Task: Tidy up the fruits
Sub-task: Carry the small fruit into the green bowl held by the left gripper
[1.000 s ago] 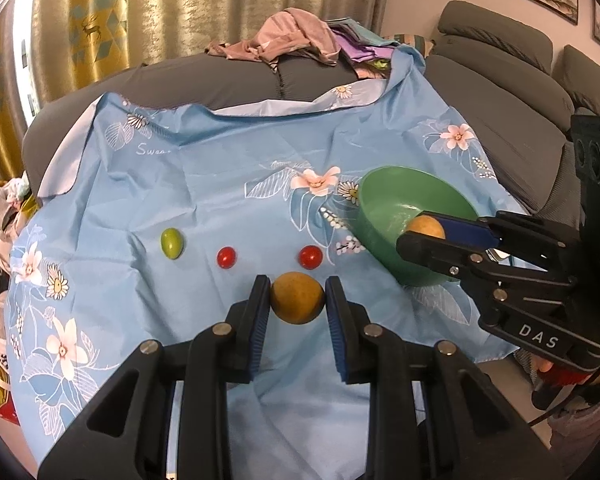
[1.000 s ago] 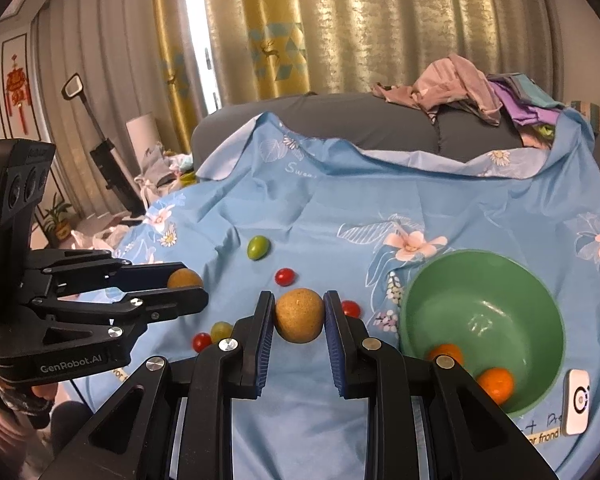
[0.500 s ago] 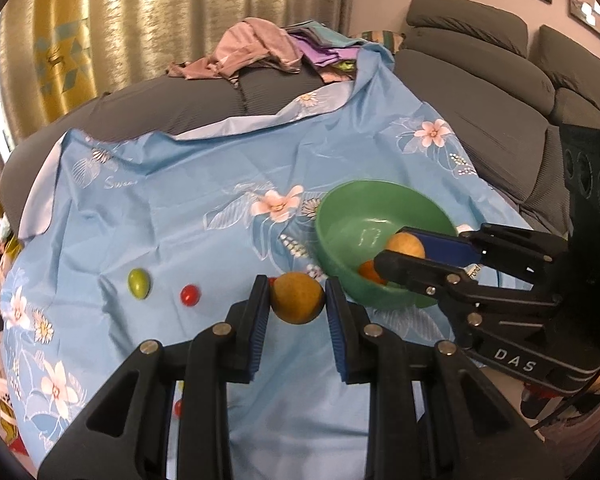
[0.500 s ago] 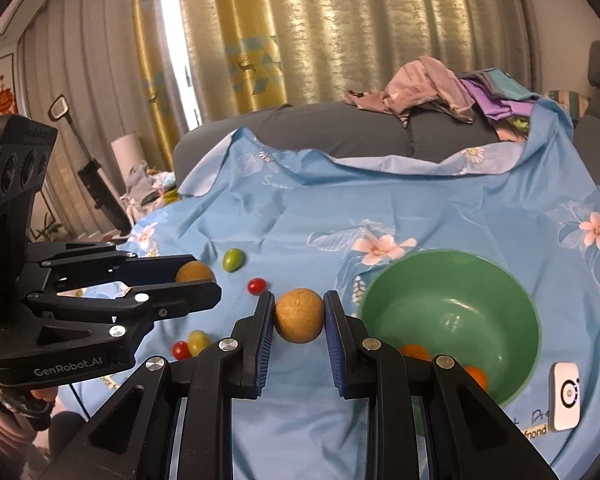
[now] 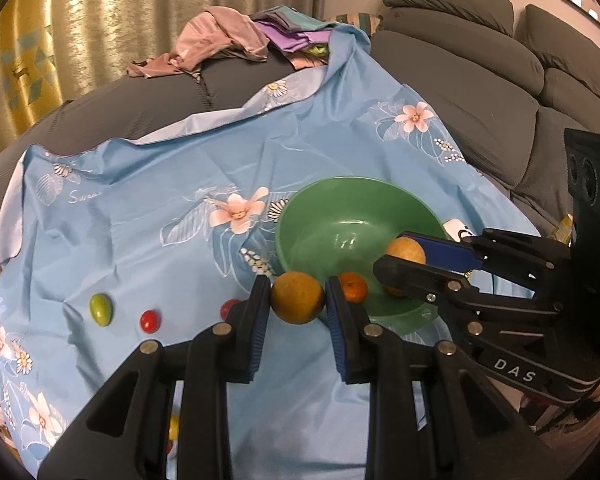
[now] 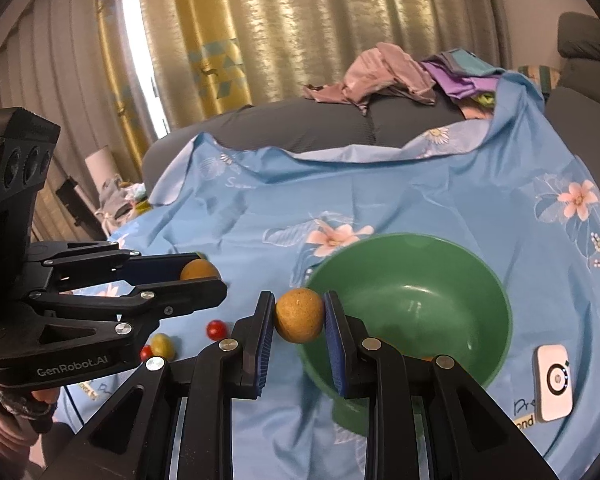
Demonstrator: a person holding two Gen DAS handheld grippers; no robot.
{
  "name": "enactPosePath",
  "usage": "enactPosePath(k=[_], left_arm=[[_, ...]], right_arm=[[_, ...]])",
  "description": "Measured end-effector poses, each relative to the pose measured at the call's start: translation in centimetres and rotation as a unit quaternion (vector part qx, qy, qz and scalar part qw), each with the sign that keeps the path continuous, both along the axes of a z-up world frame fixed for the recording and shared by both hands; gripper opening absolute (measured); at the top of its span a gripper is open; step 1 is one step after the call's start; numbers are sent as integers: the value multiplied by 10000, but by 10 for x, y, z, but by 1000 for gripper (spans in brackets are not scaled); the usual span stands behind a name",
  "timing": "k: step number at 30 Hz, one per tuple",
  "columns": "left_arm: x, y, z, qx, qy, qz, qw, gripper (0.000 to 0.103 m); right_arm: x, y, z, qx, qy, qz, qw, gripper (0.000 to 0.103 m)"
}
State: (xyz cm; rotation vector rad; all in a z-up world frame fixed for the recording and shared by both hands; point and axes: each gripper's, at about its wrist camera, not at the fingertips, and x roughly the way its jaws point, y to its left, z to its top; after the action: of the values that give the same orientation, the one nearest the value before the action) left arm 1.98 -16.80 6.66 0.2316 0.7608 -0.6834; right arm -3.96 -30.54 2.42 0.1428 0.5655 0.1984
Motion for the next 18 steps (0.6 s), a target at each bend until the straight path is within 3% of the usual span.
enactPosePath(k=[18], left_arm=[[34,-53,-31,202,428,-378,9982,28]], right_arm=[[19,-40,-20,172,238,-370,9989,27]])
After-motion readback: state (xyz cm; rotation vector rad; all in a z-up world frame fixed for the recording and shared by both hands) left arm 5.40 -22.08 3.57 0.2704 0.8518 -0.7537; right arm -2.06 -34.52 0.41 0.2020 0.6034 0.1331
